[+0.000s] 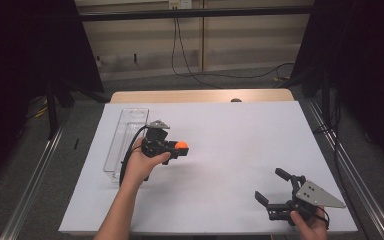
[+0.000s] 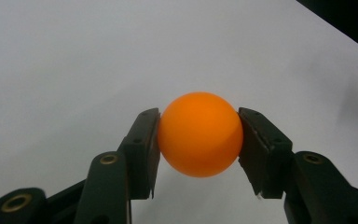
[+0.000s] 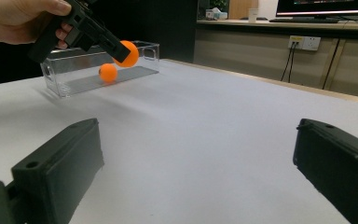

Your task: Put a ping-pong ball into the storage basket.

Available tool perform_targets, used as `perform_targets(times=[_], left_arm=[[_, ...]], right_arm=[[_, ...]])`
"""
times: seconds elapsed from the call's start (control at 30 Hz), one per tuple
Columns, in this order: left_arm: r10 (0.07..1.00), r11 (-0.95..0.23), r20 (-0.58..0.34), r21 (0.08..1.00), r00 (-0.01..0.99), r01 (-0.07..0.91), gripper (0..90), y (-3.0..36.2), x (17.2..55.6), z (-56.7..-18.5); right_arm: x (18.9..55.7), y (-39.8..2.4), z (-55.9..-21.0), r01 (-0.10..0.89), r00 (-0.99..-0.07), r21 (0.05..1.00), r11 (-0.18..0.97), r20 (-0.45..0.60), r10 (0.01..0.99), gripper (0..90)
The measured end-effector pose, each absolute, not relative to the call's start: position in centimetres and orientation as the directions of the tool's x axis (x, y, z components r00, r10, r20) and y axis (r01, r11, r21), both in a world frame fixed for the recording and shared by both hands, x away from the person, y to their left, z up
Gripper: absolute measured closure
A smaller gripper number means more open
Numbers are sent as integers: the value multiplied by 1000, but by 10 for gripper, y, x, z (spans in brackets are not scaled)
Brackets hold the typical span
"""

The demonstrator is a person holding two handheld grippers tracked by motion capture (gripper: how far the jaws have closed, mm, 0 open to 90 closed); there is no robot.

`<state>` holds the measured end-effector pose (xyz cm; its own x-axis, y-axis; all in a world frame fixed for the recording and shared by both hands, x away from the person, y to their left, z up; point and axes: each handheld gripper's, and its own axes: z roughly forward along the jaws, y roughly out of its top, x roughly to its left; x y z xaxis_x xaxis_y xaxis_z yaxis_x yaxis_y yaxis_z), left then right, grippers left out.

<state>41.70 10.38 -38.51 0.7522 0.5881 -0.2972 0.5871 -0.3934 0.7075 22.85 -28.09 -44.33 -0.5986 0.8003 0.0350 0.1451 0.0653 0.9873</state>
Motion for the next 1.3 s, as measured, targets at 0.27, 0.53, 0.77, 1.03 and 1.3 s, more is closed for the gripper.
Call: perform_targets(times=[0.27,0.53,0.77,1.03,1.3], left_arm=[[597,-383,-297,711,745,590,508,110,419,-383],[602,-375,-296,715,741,590,509,113,419,-381],[610,-365,-293,721,736,589,508,116,419,-379],[619,-364,-286,721,732,590,508,120,419,-377],[627,-361,-279,723,728,588,508,124,419,-374]], right_arm=[[229,-281,-443,145,-600,987,66,34,799,8],[229,-281,-443,146,-599,987,64,37,800,8],[229,-281,-443,146,-600,987,64,37,799,9],[229,-281,-443,146,-600,987,64,37,799,9],[229,-281,-443,146,-600,987,64,36,799,9]])
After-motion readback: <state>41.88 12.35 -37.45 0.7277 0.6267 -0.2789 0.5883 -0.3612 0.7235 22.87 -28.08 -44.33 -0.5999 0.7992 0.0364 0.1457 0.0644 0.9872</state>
